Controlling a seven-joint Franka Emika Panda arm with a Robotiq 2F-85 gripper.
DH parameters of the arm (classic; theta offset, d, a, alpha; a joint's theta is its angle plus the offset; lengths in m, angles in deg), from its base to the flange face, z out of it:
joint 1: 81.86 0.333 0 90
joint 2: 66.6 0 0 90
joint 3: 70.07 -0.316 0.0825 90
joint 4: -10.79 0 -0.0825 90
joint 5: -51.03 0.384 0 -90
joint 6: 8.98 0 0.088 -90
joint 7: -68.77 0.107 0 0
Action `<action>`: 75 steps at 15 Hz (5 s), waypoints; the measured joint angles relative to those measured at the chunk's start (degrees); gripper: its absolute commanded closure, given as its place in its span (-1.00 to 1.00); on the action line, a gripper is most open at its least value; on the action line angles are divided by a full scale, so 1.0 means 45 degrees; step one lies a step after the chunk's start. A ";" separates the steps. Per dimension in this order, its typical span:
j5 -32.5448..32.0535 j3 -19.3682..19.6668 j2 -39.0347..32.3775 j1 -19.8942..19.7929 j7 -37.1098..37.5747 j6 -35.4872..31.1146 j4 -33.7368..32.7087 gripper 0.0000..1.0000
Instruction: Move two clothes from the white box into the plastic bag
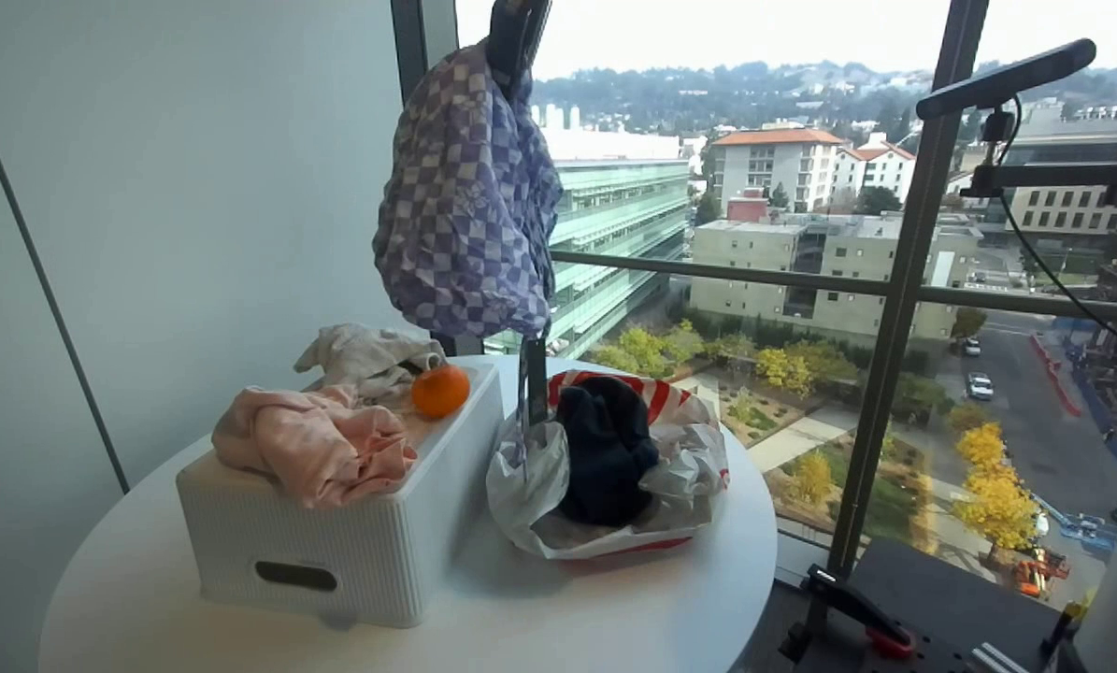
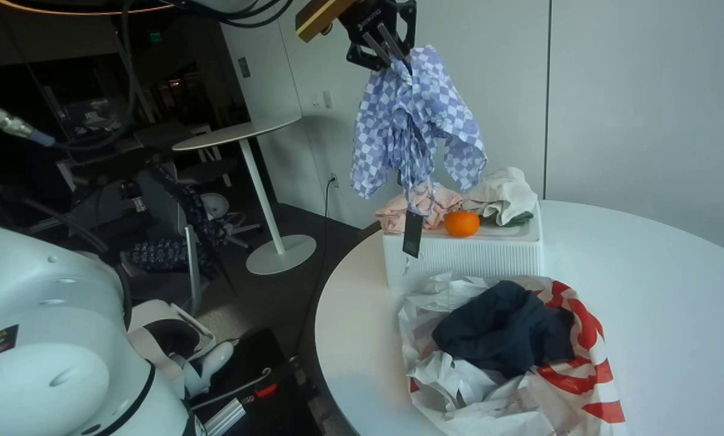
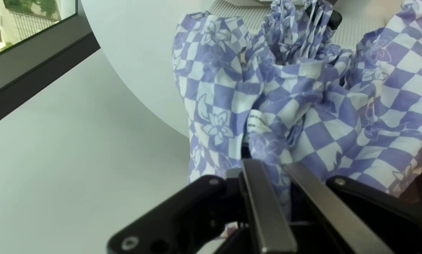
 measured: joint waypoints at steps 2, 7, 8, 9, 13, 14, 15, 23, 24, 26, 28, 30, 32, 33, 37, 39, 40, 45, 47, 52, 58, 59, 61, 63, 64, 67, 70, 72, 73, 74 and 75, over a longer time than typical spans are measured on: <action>-0.0018 0.0638 0.1053 -0.0128 0.0513 -0.0095 0.0794 0.95; -0.0656 0.1688 0.1759 -0.1348 0.1814 -0.1622 0.2415 0.95; -0.0845 0.1819 0.1574 -0.1612 0.1959 -0.2032 0.2634 0.95; -0.1036 0.1944 0.1298 -0.1838 0.2059 -0.2447 0.2828 0.95; -0.1319 0.2110 -0.0262 -0.2175 0.2189 -0.3431 0.3266 0.95; -0.1479 0.2096 -0.0645 -0.2178 0.2200 -0.3492 0.3343 0.95; -0.1689 0.2055 -0.0985 -0.2180 0.2208 -0.3496 0.3425 0.95; -0.4115 0.1621 -0.2658 -0.3032 0.3047 -0.1636 0.3500 0.94; -0.4278 0.1619 -0.2868 -0.3089 0.3168 -0.1350 0.3408 0.94; -0.4643 0.1606 -0.3335 -0.3160 0.3648 -0.0731 0.3129 0.94; -0.4669 0.1630 -0.3680 -0.3221 0.4036 -0.0396 0.2853 0.94; -0.4678 0.1684 -0.3782 -0.3317 0.4503 -0.0237 0.2655 0.94; -0.4678 0.1751 -0.3768 -0.3447 0.5035 -0.0161 0.2478 0.94; -0.4678 0.1792 -0.3737 -0.3515 0.5329 -0.0107 0.2393 0.94; -0.4678 0.1936 -0.3567 -0.3759 0.5945 0.0241 0.2161 0.94; -0.4678 0.1899 -0.3776 -0.3733 0.5929 0.0599 0.1908 0.95; -0.4677 0.1836 -0.4018 -0.3654 0.5828 0.0746 0.1723 0.95; -0.4674 0.1045 -0.6214 -0.2613 0.4845 0.1587 0.0192 0.95; -0.4679 0.0716 -0.7118 -0.2186 0.4441 0.1881 -0.0575 0.95; -0.4782 0.0342 -0.8230 -0.1485 0.3462 0.2064 -0.2023 0.95; -0.3538 0.0288 -0.8538 -0.1593 0.1395 0.2189 -0.2800 0.95; -0.3075 0.0325 -0.8685 -0.1772 0.0961 0.2199 -0.2894 0.95; -0.2187 0.0420 -0.9011 -0.2213 0.0128 0.2204 -0.3047 0.95; -0.1604 0.0536 -0.9371 -0.2630 -0.0414 0.2202 -0.3133 0.95; -0.1438 0.0572 -0.9565 -0.2798 -0.0603 0.2202 -0.3142 0.95; -0.1449 0.0599 -1.0208 -0.2967 -0.0705 0.2092 -0.3061 0.95; -0.1656 0.0588 -1.0876 -0.2906 -0.0502 0.1501 -0.2846 0.95; -0.1653 0.0591 -1.1305 -0.2923 -0.0431 0.1100 -0.2697 0.95; -0.1647 0.0605 -1.1520 -0.2962 -0.0366 0.0866 -0.2613 0.95; -0.1543 0.0609 -1.1746 -0.3045 -0.0350 0.0652 -0.2555 0.95; -0.1393 0.0607 -1.1976 -0.3178 -0.0373 0.0455 -0.2519 0.95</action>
